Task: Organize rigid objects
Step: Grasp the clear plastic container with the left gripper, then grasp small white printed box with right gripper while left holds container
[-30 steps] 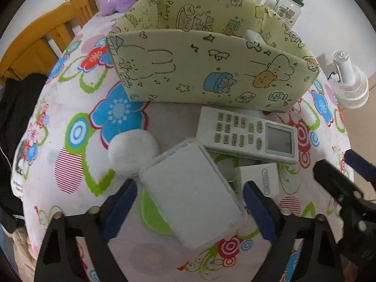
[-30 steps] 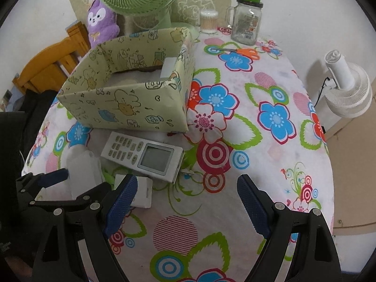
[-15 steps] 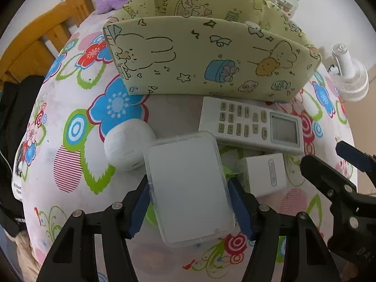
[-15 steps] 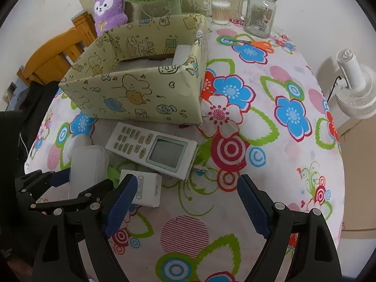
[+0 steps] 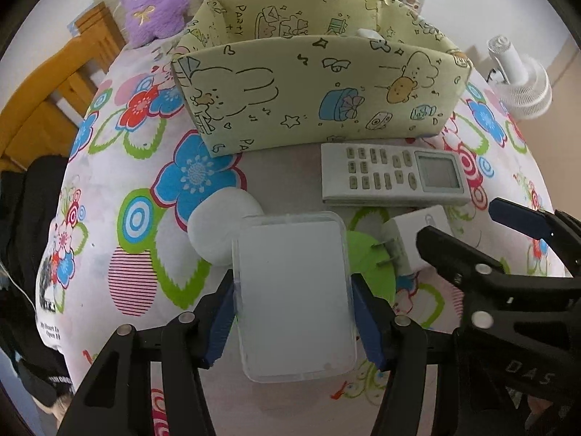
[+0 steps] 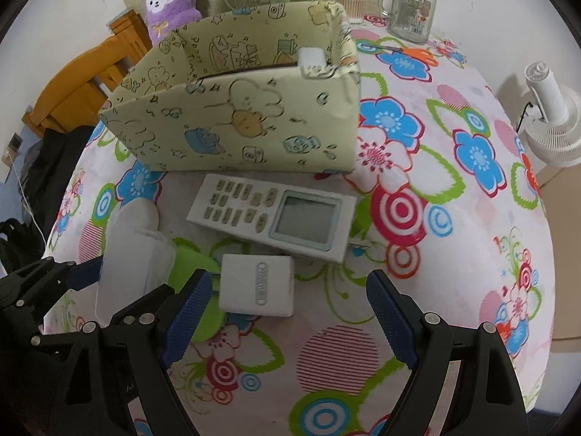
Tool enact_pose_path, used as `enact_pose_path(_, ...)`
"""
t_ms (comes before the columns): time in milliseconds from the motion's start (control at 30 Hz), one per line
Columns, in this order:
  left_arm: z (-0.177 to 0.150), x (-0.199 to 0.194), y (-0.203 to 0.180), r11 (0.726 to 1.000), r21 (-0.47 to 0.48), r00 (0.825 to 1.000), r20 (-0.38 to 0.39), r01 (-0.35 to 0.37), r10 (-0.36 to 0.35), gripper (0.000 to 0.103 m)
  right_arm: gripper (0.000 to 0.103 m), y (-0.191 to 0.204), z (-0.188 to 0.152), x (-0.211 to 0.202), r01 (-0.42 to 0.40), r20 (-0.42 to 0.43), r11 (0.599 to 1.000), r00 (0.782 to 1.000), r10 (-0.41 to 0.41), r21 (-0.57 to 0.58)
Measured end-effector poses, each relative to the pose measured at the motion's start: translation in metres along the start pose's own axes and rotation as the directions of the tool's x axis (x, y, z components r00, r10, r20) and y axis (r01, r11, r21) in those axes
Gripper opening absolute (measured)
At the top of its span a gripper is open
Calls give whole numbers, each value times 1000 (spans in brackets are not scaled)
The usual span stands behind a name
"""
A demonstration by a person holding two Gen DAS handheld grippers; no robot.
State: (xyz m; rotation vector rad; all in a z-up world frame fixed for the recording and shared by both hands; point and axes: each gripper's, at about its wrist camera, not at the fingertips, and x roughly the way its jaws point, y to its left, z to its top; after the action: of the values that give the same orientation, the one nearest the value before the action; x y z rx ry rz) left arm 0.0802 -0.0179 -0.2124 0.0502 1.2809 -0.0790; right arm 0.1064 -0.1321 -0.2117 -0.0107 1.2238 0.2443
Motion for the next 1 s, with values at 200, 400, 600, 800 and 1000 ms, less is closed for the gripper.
enact_pose_path(200, 1, 2, 8, 999, 36, 1000, 0, 21, -21, 61, 89, 7, -5, 9, 16, -1, 999, 1000, -16, 48)
enact_pose_path(400, 4, 4, 4, 995, 90, 999, -1, 47, -47, 61, 79, 10, -7, 13, 48, 14, 996, 999, -49, 73)
enact_pose_path(600, 6, 7, 2, 994, 94, 999, -9, 53, -53, 61, 66, 7, -7, 20, 27, 9, 993, 1000, -28, 115)
enact_pose_path(800, 8, 7, 0, 994, 96, 999, 1, 54, -55, 62, 57, 6, -6, 24, -15, -7, 992, 1000, 16, 126)
enact_pose_path(1000, 4, 5, -3, 995, 89, 999, 5, 48, -49, 60, 50, 10, -7, 20, 6, -14, 996, 1000, -4, 84)
